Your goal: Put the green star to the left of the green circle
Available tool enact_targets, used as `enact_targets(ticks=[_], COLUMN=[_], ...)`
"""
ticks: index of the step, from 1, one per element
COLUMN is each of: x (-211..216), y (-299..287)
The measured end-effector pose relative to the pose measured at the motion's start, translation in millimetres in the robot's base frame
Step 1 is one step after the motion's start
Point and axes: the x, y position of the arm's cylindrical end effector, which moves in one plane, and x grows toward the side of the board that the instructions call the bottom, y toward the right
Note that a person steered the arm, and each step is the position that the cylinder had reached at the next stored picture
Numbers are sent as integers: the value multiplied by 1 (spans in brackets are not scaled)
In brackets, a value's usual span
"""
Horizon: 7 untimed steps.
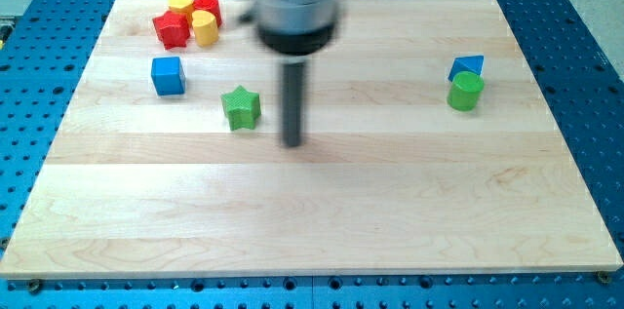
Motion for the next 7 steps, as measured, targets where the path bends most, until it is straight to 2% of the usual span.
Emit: enact_targets(ticks=[1, 2, 3, 5, 7], x=[22, 1, -29, -42, -88], y=[-105, -115, -92, 16, 84])
